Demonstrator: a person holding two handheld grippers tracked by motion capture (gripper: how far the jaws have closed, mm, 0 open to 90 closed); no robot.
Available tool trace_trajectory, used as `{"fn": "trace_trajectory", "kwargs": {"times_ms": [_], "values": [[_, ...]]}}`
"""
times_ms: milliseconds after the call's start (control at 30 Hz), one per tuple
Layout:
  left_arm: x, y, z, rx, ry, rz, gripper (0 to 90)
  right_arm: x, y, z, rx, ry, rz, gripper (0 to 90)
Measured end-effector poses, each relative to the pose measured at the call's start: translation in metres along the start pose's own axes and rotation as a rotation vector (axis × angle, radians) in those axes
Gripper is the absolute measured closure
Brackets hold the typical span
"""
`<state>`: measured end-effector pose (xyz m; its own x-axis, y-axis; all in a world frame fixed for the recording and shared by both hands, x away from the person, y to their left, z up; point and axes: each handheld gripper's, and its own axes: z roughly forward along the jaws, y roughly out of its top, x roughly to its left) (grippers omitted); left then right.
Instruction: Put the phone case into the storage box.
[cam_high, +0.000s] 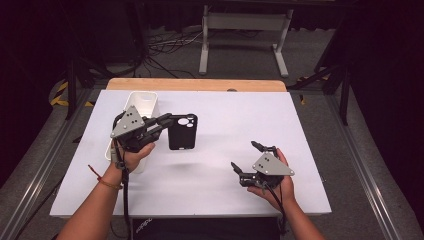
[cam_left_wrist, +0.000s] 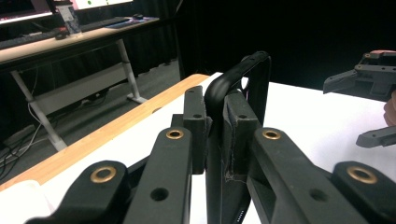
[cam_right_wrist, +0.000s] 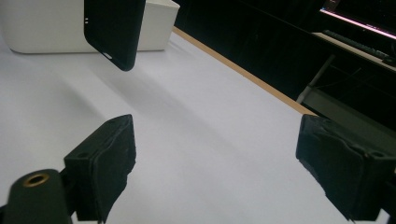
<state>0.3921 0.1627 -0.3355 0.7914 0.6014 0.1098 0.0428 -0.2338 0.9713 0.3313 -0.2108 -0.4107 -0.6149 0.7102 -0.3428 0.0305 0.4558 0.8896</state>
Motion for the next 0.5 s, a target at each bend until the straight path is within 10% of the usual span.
{"fn": "trace_trajectory", "kwargs": {"times_ms": [500], "values": [[0.01, 0.006, -0.006, -0.015, 0.016, -0.001, 82.1, -0.007, -0.014, -0.002, 0.013, -0.008, 0.022, 13.1]]}}
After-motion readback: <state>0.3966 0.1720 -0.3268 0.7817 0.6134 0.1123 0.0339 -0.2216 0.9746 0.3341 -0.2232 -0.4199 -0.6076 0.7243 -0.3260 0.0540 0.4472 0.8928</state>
